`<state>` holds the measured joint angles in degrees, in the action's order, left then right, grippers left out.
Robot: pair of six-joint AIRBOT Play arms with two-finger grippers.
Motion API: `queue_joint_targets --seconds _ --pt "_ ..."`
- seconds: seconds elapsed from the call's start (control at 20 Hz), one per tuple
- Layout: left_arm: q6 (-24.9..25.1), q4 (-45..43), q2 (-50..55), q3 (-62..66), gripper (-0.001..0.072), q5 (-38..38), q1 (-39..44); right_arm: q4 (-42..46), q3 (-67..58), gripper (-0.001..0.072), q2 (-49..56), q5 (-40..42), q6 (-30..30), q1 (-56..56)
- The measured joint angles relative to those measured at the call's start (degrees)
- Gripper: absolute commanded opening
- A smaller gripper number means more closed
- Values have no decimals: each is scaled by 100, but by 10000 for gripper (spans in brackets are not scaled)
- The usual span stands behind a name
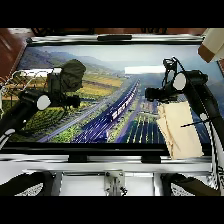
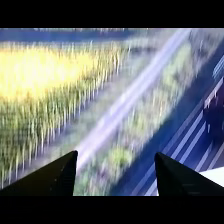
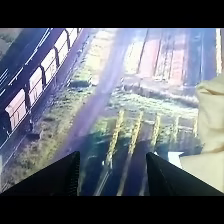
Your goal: Fold the shirts.
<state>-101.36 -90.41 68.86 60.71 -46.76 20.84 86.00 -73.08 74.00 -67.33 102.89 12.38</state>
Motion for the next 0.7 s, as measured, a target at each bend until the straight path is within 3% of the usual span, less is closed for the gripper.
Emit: queue_joint_targets --seconds 0.15,0.25,0.5,0.7 --pt "186 -7 879 1161 561 264 -503 55 0 534 11 79 -50 0" --pt "308 -20 1856 2402 672 -142 -927 76 0 533 11 96 -63 4" --pt "426 -31 4089 4946 672 -1681 -1620 92 0 534 11 109 -83 9" --pt "450 22 4874 5477 668 -1727 -1720 92 0 533 11 107 -94 9"
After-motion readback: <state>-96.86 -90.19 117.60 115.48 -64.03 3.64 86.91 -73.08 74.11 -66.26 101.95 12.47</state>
